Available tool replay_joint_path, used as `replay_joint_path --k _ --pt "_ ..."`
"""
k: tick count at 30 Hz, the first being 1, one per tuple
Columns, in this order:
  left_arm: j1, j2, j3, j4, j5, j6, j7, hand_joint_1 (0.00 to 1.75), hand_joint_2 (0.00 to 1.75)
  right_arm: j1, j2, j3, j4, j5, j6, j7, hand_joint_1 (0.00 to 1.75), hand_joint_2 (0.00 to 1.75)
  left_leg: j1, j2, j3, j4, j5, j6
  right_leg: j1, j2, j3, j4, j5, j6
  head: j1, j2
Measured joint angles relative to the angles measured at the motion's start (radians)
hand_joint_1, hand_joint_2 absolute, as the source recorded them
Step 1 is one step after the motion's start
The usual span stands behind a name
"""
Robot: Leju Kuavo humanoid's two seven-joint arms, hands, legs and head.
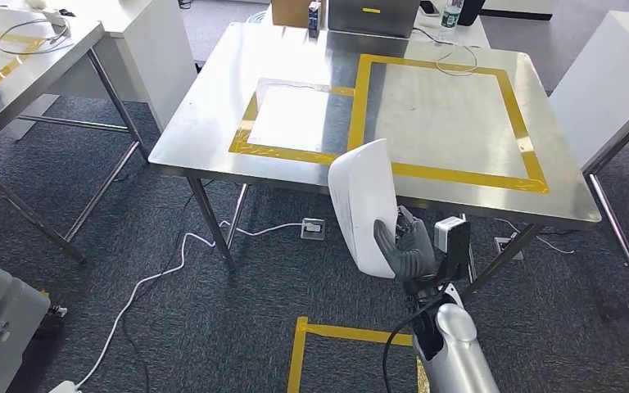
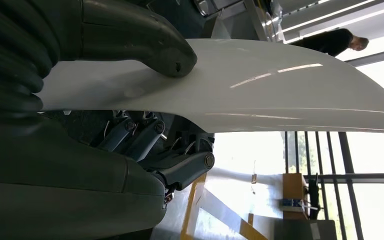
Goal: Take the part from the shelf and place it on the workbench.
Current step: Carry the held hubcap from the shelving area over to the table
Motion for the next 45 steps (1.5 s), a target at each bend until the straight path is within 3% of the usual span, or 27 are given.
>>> replay_joint_path --k 4,6,13,26,36,39,41,43,45 --pt "0.0 0.0 0.0 0.0 -0.005 0.0 0.018 0.0 1.75 -0.015 0.0 0.019 0.011 0.007 0.001 -0.012 1.75 1.75 -0.003 0.0 -0.002 0.002 0.0 0.002 -0.005 0.0 0.0 -0.004 0.001 0.039 0.0 0.0" --pt "0.0 0.0 0.0 0.0 -0.009 0.0 0.02 0.0 1.75 -0.021 0.0 0.027 0.011 0.015 -0.001 -0.017 1.75 1.75 -0.004 0.0 -0.003 0.002 0.0 0.003 -0.006 0.0 0.0 -0.004 0.001 0.048 0.0 0.0" --pt "-0.004 -0.001 0.0 0.0 -0.027 0.0 0.022 0.0 1.75 -0.074 0.0 0.052 0.009 0.058 -0.038 -0.031 1.75 1.75 -0.003 0.0 -0.003 0.001 0.001 0.001 -0.006 0.0 -0.005 0.001 0.001 0.048 0.0 0.0" --pt "-0.034 -0.002 0.0 0.0 -0.03 0.0 0.045 0.0 1.75 -0.326 0.0 0.057 0.038 0.06 -0.091 -0.027 1.75 1.75 -0.003 0.0 -0.004 0.001 0.005 -0.004 -0.005 0.0 -0.009 0.007 0.001 0.048 0.0 0.0" --pt "-0.037 -0.004 0.0 0.0 -0.043 0.0 0.063 0.0 1.75 -0.363 -0.003 0.057 0.066 0.04 -0.105 -0.013 1.75 1.75 -0.003 0.0 -0.004 0.001 0.004 -0.004 -0.006 0.0 -0.01 0.007 0.0 0.047 0.0 0.0" --pt "-0.037 -0.002 -0.001 0.0 -0.051 0.0 0.069 0.0 1.75 -0.362 -0.004 0.057 0.073 0.038 -0.107 -0.014 1.75 1.75 -0.008 0.002 -0.005 0.003 0.003 0.005 -0.01 0.002 -0.009 -0.001 0.004 0.055 0.0 0.0" --pt "-0.037 -0.002 -0.001 0.0 -0.053 0.0 0.072 0.0 1.75 -0.361 -0.006 0.057 0.075 0.036 -0.107 -0.015 1.75 1.75 -0.003 0.007 0.001 -0.013 0.011 0.016 -0.009 -0.001 -0.011 0.001 0.002 0.062 0.0 0.0" --pt "-0.036 -0.002 -0.001 0.0 -0.053 0.0 0.073 0.0 1.75 -0.36 -0.007 0.057 0.075 0.034 -0.109 -0.015 1.75 1.75 0.003 0.016 0.01 -0.032 0.021 0.024 -0.007 -0.021 -0.039 0.058 -0.032 0.065 0.001 0.0" --pt "-0.035 -0.002 -0.001 0.0 -0.053 0.0 0.072 0.0 1.75 -0.355 -0.008 0.057 0.077 0.033 -0.11 -0.015 1.75 1.75 0.004 0.025 0.012 -0.036 0.022 0.027 -0.009 -0.037 -0.103 0.185 -0.092 0.07 0.001 0.0"
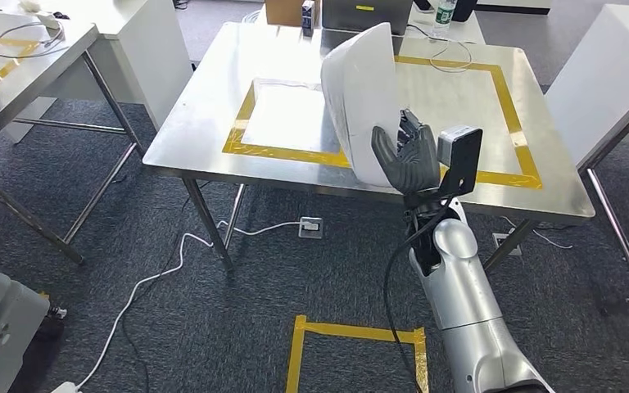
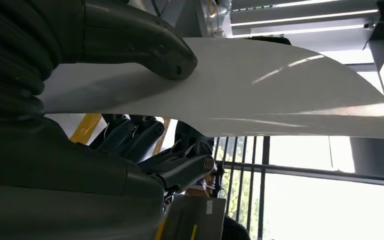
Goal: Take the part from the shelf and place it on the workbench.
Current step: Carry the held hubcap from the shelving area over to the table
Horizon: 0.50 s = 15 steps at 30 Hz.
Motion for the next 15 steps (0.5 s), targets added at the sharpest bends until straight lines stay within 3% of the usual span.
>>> replay_joint_path --k 1,2,3,6,8,12,13,15 --pt "0.0 0.0 0.0 0.0 0.0 0.0 -0.001 0.0 1.75 0.005 -0.001 0.0 0.002 0.0 0.0 0.0 1.75 1.75 0.0 0.003 0.0 0.0 -0.001 -0.001 -0.003 -0.002 -0.031 0.059 -0.019 0.003 0.0 0.0" --pt "0.0 0.0 0.0 0.0 0.0 0.0 -0.002 0.0 1.75 0.01 -0.002 0.0 0.005 -0.001 0.0 0.0 1.75 1.75 0.002 0.006 0.0 0.001 -0.003 -0.003 -0.006 -0.004 -0.048 0.088 -0.021 0.006 0.0 0.0" --pt "0.0 0.0 0.0 0.0 0.0 0.0 -0.005 0.0 1.75 0.013 -0.003 0.0 0.008 -0.002 0.0 0.0 1.75 1.75 0.004 0.008 0.001 0.004 -0.006 -0.007 -0.009 -0.006 -0.046 0.079 -0.005 0.009 0.0 0.0" --pt "-0.001 0.0 0.0 0.0 0.0 0.0 -0.012 0.0 1.75 0.015 -0.004 0.0 0.015 -0.003 0.004 -0.004 1.75 1.75 0.011 0.01 0.0 0.021 -0.022 -0.031 -0.015 -0.019 0.044 -0.105 0.081 0.014 0.0 0.0" --pt "-0.002 0.002 0.0 0.0 0.0 0.0 -0.014 0.0 1.75 0.015 -0.004 0.0 0.021 -0.004 0.006 -0.01 1.75 1.75 0.009 0.011 0.0 0.029 -0.031 -0.048 -0.013 -0.018 0.074 -0.164 0.093 -0.001 0.0 0.0" --pt "-0.003 0.002 0.0 0.0 0.0 0.0 -0.012 0.0 1.75 0.013 -0.003 0.0 0.026 -0.008 0.007 -0.018 1.75 1.75 0.012 0.009 0.0 0.038 -0.043 -0.071 -0.011 -0.009 0.076 -0.164 0.089 -0.038 -0.001 0.0" --pt "-0.003 0.002 0.0 0.0 0.0 0.0 -0.01 0.0 1.75 0.012 -0.003 0.0 0.026 -0.009 0.007 -0.018 1.75 1.75 0.013 0.006 -0.017 0.072 -0.062 -0.074 -0.012 -0.009 0.079 -0.167 0.089 -0.045 -0.002 0.0" --pt "-0.002 0.003 0.0 0.0 0.0 0.0 -0.006 0.0 1.75 0.01 -0.003 0.0 0.027 -0.009 0.007 -0.018 1.75 1.75 0.012 0.002 -0.084 0.2 -0.119 -0.075 -0.01 -0.008 0.082 -0.168 0.086 -0.055 -0.002 0.0"
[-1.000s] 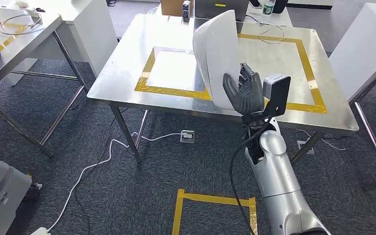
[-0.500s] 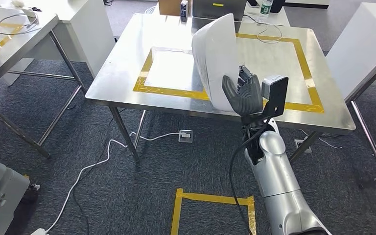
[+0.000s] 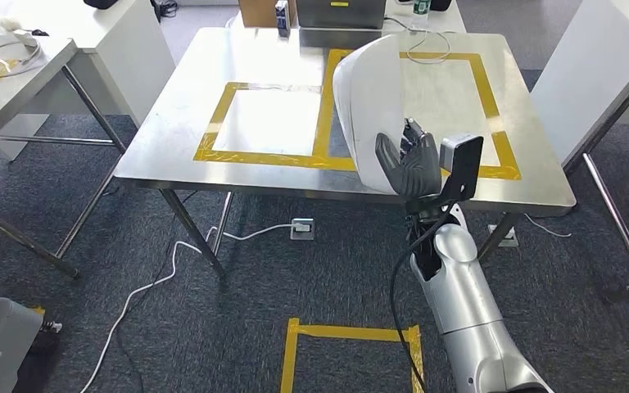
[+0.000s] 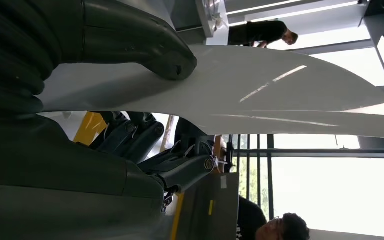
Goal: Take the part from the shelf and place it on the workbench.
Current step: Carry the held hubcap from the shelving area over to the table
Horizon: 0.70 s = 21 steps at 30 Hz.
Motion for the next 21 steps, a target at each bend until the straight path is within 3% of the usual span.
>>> replay_joint_path --k 2,3,5,7,8,12,14,16,17,18,19,21 --pt "0.002 0.001 0.0 0.0 -0.002 0.0 0.005 0.0 1.75 0.0 0.0 0.0 0.003 0.0 0.0 0.0 1.75 1.75 -0.001 -0.002 -0.065 0.109 -0.027 0.001 0.004 0.003 0.003 0.0 -0.004 -0.004 0.0 0.0" --pt "0.003 0.001 0.0 0.0 -0.003 0.0 0.006 0.0 1.75 0.0 0.0 0.0 0.004 -0.001 -0.001 0.001 1.75 1.75 -0.002 -0.003 -0.073 0.112 -0.011 0.004 0.006 0.005 0.006 0.0 -0.006 -0.005 0.0 0.0" --pt "0.005 0.001 0.0 0.0 -0.006 0.0 0.008 0.0 1.75 0.0 0.0 0.0 0.004 -0.003 -0.001 0.002 1.75 1.75 -0.003 -0.004 -0.033 0.006 0.067 0.012 0.007 0.01 0.016 0.001 -0.012 -0.002 0.0 0.0" --pt "0.004 0.003 0.0 0.0 -0.008 0.0 0.008 0.0 1.75 -0.001 0.0 0.0 0.004 -0.005 -0.001 0.003 1.75 1.75 -0.006 -0.01 0.024 -0.12 0.118 0.019 0.011 0.014 0.022 0.002 -0.019 0.006 0.0 0.0" --pt "0.003 0.003 0.0 0.0 -0.008 0.0 0.007 0.0 1.75 -0.001 0.0 0.0 0.004 -0.005 -0.001 0.003 1.75 1.75 -0.008 -0.012 0.039 -0.153 0.124 0.022 0.012 0.015 0.023 0.002 -0.021 0.011 0.0 0.0" --pt "0.002 0.003 0.0 0.0 -0.009 0.0 0.003 0.0 1.75 0.0 0.0 0.0 0.004 -0.005 -0.002 0.003 1.75 1.75 -0.009 -0.012 0.05 -0.171 0.121 0.045 0.01 0.014 0.024 0.007 -0.03 0.036 0.0 0.0" --pt "0.002 0.003 0.0 0.0 -0.009 0.0 0.001 0.0 1.75 -0.001 0.0 0.0 0.004 -0.004 -0.003 0.002 1.75 1.75 -0.006 -0.009 0.056 -0.176 0.121 0.058 0.01 0.006 -0.011 0.082 -0.071 0.043 0.001 0.0" --pt "0.002 0.003 0.0 0.0 -0.008 0.0 -0.002 0.0 1.75 0.003 0.0 0.0 0.004 -0.001 -0.006 0.002 1.75 1.75 -0.009 -0.008 0.056 -0.176 0.118 0.065 0.011 0.001 -0.085 0.219 -0.126 0.047 0.001 0.0" --pt "0.003 0.003 0.0 0.0 -0.008 0.0 -0.002 0.0 1.75 0.007 0.0 0.0 0.004 0.001 -0.007 0.002 1.75 1.75 -0.01 -0.007 0.057 -0.175 0.117 0.067 0.011 0.001 -0.115 0.268 -0.137 0.047 0.001 0.0" --pt "0.003 0.003 0.0 0.0 -0.008 0.0 -0.003 0.0 1.75 0.01 -0.001 0.0 0.004 0.003 -0.008 0.003 1.75 1.75 -0.012 -0.007 0.058 -0.174 0.115 0.067 0.011 0.001 -0.127 0.282 -0.128 0.046 0.0 0.0" --pt "0.003 0.003 0.0 0.0 -0.008 0.0 -0.003 0.0 1.75 0.012 -0.001 0.0 0.004 0.004 -0.009 0.002 1.75 1.75 -0.012 -0.008 0.06 -0.174 0.113 0.067 0.012 0.0 -0.118 0.254 -0.101 0.043 0.001 0.0" --pt "0.003 0.003 0.0 0.0 -0.008 0.0 -0.003 0.0 1.75 0.01 -0.001 0.0 0.004 0.006 -0.01 0.002 1.75 1.75 -0.013 -0.008 0.067 -0.173 0.108 0.063 0.016 -0.004 -0.054 0.114 -0.028 0.034 0.0 0.0"
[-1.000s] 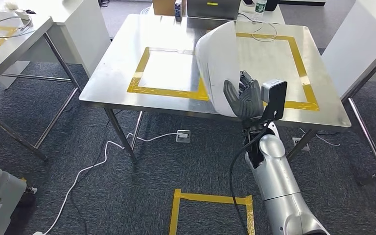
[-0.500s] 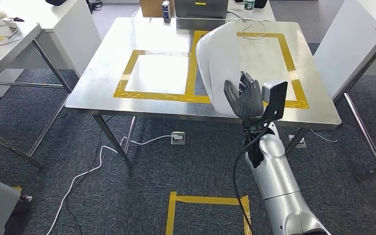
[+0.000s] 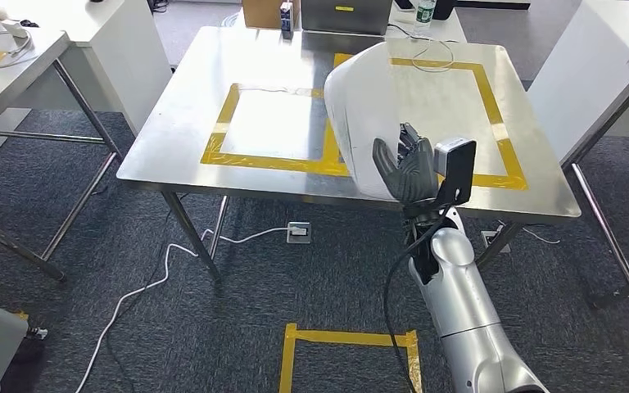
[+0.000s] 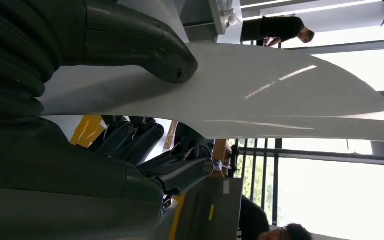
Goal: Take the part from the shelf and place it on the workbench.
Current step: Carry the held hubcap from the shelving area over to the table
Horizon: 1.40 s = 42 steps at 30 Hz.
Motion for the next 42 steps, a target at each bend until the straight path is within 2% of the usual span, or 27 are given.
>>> replay_joint_path --k 2,4,6,7,8,10,11,12,13,15,16,17,18,21,23,26,27,28,29,30,31,33,35,37,39,41,42 --pt "-0.001 0.0 0.0 0.0 0.0 0.0 0.0 0.0 1.75 -0.004 0.0 0.0 0.0 0.001 0.0 0.0 1.75 1.75 -0.003 0.0 0.004 0.001 -0.005 -0.01 0.006 -0.003 0.049 -0.105 0.034 -0.01 0.0 0.0" --pt "-0.001 0.0 0.0 0.0 -0.001 0.0 0.002 0.0 1.75 -0.006 0.0 0.001 0.0 0.002 -0.001 0.0 1.75 1.75 -0.004 0.001 0.007 -0.003 -0.008 -0.022 0.011 -0.002 0.055 -0.121 0.033 -0.018 0.0 0.0" --pt "-0.002 0.001 0.0 0.0 -0.002 0.0 0.005 0.0 1.75 -0.006 0.0 0.001 -0.002 0.002 -0.002 0.0 1.75 1.75 -0.004 0.002 0.006 0.0 -0.013 -0.033 0.006 0.0 0.061 -0.129 0.035 -0.029 0.0 0.0" --pt "-0.003 0.001 0.0 0.0 -0.003 0.0 0.006 0.0 1.75 -0.008 0.0 0.001 -0.003 0.003 -0.003 0.0 1.75 1.75 -0.004 0.001 -0.003 0.021 -0.026 -0.037 0.002 0.0 0.065 -0.133 0.036 -0.035 -0.001 0.0" --pt "-0.003 0.001 0.0 0.0 -0.004 0.0 0.007 0.0 1.75 -0.009 0.0 0.001 -0.004 0.003 -0.004 0.0 1.75 1.75 -0.003 0.001 -0.023 0.063 -0.048 -0.041 -0.001 0.0 0.07 -0.138 0.037 -0.04 -0.002 0.0" --pt "-0.004 0.001 -0.001 0.001 -0.009 0.0 0.007 0.0 1.75 -0.009 0.001 0.001 -0.005 0.003 -0.005 0.001 1.75 1.75 -0.002 0.001 -0.09 0.195 -0.104 -0.047 -0.001 0.0 0.074 -0.139 0.034 -0.046 -0.003 0.0" --pt "-0.003 0.001 -0.001 0.001 -0.011 0.0 0.007 0.0 1.75 -0.006 0.001 0.001 -0.005 0.003 -0.006 0.001 1.75 1.75 -0.001 0.001 -0.123 0.252 -0.118 -0.049 -0.002 0.001 0.076 -0.138 0.032 -0.046 -0.003 0.0" --pt "-0.003 0.002 -0.001 0.001 -0.013 0.0 0.008 0.0 1.75 -0.004 0.001 0.001 -0.005 0.003 -0.007 0.001 1.75 1.75 0.0 0.001 -0.142 0.277 -0.115 -0.051 -0.002 0.002 0.078 -0.138 0.029 -0.046 -0.003 0.0" --pt "-0.002 0.003 -0.001 0.001 -0.014 0.0 0.008 0.0 1.75 -0.001 0.001 0.001 -0.005 0.003 -0.008 0.001 1.75 1.75 0.001 0.001 -0.14 0.263 -0.091 -0.051 -0.003 0.003 0.083 -0.138 0.025 -0.044 -0.003 0.0" --pt "-0.002 0.005 -0.001 0.001 -0.015 0.0 0.007 0.0 1.75 0.0 0.001 0.001 -0.006 0.003 -0.009 0.001 1.75 1.75 0.004 0.001 -0.087 0.135 -0.015 -0.051 -0.005 0.005 0.095 -0.135 0.013 -0.036 -0.003 0.0" --pt "-0.003 0.006 -0.001 0.001 -0.016 0.0 0.006 0.0 1.75 0.0 0.001 0.001 -0.006 0.003 -0.009 0.001 1.75 1.75 0.004 0.0 -0.055 0.068 0.009 -0.049 -0.004 0.006 0.099 -0.132 0.006 -0.029 -0.003 0.0" --pt "-0.004 0.006 -0.001 0.001 -0.017 0.0 0.005 0.0 1.75 -0.001 0.001 0.001 -0.007 0.003 -0.009 0.001 1.75 1.75 0.003 0.0 -0.033 0.022 0.02 -0.044 -0.003 0.007 0.101 -0.131 0.0 -0.022 -0.003 0.0" --pt "-0.004 0.006 -0.002 0.001 -0.018 0.0 0.004 0.0 1.75 -0.001 0.001 0.001 -0.007 0.003 -0.01 0.001 1.75 1.75 0.002 -0.001 -0.023 0.001 0.018 -0.037 -0.001 0.008 0.104 -0.131 -0.003 -0.015 -0.003 0.0" --pt "-0.003 0.005 -0.002 0.002 -0.019 0.0 0.001 0.0 1.75 -0.001 0.001 0.002 -0.009 0.004 -0.01 0.001 1.75 1.75 0.002 -0.002 -0.011 -0.003 0.008 -0.011 -0.001 0.008 0.106 -0.118 -0.002 0.003 -0.003 0.0" --pt "-0.003 0.004 -0.004 0.002 -0.019 0.0 -0.001 0.0 1.75 -0.005 0.0 0.002 -0.009 0.004 -0.01 0.001 1.75 1.75 0.002 -0.003 0.002 -0.004 0.001 0.003 -0.003 0.004 0.075 -0.057 -0.025 0.01 -0.003 0.0" --pt "-0.004 0.004 -0.005 0.003 -0.019 0.0 -0.002 0.0 1.75 -0.007 0.0 0.002 -0.009 0.004 -0.01 0.001 1.75 1.75 -0.003 -0.003 0.015 -0.004 -0.015 0.014 -0.002 0.001 -0.047 0.127 -0.087 0.014 -0.002 0.0" --pt "-0.003 0.004 -0.005 0.003 -0.019 0.0 -0.002 0.0 1.75 -0.006 0.0 0.002 -0.009 0.004 -0.01 0.001 1.75 1.75 -0.005 -0.004 0.022 -0.004 -0.021 0.015 -0.001 0.001 -0.078 0.159 -0.086 0.012 -0.002 0.0" --pt "-0.001 0.004 -0.006 0.003 -0.019 0.0 -0.003 0.0 1.75 -0.004 0.0 0.002 -0.008 0.004 -0.01 0.001 1.75 1.75 -0.007 -0.004 0.03 -0.004 -0.028 0.015 0.0 0.001 -0.091 0.156 -0.065 0.008 -0.002 0.0" --pt "0.0 0.004 -0.006 0.004 -0.019 0.0 -0.003 0.0 1.75 -0.004 -0.001 0.002 -0.008 0.004 -0.01 0.001 1.75 1.75 -0.009 -0.005 0.041 -0.004 -0.036 0.014 0.003 0.001 -0.086 0.117 -0.027 0.002 -0.002 0.0" --pt "0.001 0.003 -0.006 0.004 -0.019 0.0 -0.003 0.0 1.75 -0.006 -0.001 0.002 -0.008 0.004 -0.01 0.001 1.75 1.75 -0.01 -0.006 0.052 -0.004 -0.045 0.014 0.008 0.0 -0.064 0.046 0.026 -0.009 -0.002 0.0" --pt "0.002 0.001 -0.006 0.005 -0.018 0.0 -0.003 0.0 1.75 -0.008 -0.001 0.003 -0.008 0.003 -0.009 0.001 1.75 1.75 -0.012 -0.005 0.062 -0.005 -0.054 0.012 0.014 -0.001 -0.041 -0.02 0.061 -0.02 -0.003 0.0" --pt "0.001 -0.001 -0.006 0.006 -0.017 0.0 -0.003 0.0 1.75 -0.011 -0.002 0.004 -0.007 0.003 -0.009 0.0 1.75 1.75 -0.012 -0.004 0.076 -0.011 -0.069 0.002 0.025 -0.003 -0.005 -0.114 0.082 -0.037 -0.003 0.0" --pt "0.001 -0.002 -0.006 0.007 -0.016 0.0 -0.003 0.0 1.75 -0.012 -0.003 0.006 -0.007 0.003 -0.008 0.0 1.75 1.75 -0.012 -0.002 0.089 -0.008 -0.067 -0.012 0.026 -0.001 0.018 -0.134 0.064 -0.047 -0.001 0.0" --pt "0.002 -0.001 -0.006 0.007 -0.015 0.0 -0.003 0.0 1.75 -0.013 -0.003 0.008 -0.008 0.003 -0.008 0.0 1.75 1.75 -0.013 -0.001 0.092 0.027 -0.059 -0.022 0.019 0.0 0.053 -0.149 0.061 -0.057 -0.002 0.0" --pt "-0.001 0.001 -0.006 0.007 -0.015 0.0 -0.003 0.0 1.75 -0.018 -0.002 0.009 -0.008 0.003 -0.008 0.0 1.75 1.75 -0.01 -0.002 0.044 0.118 -0.068 -0.03 0.014 -0.001 0.085 -0.158 0.047 -0.063 -0.004 0.0" --pt "-0.002 0.001 -0.006 0.008 -0.015 0.0 -0.003 0.0 1.75 -0.021 -0.002 0.01 -0.006 0.002 -0.008 0.0 1.75 1.75 -0.006 -0.002 -0.035 0.224 -0.106 -0.04 0.012 0.0 0.106 -0.158 0.027 -0.065 -0.007 0.0" --pt "-0.001 0.003 -0.006 0.008 -0.015 0.0 -0.003 0.0 1.75 -0.02 -0.002 0.01 -0.005 0.002 -0.007 0.0 1.75 1.75 -0.004 -0.002 -0.07 0.254 -0.126 -0.044 0.011 0.001 0.118 -0.157 0.017 -0.063 -0.008 0.0"
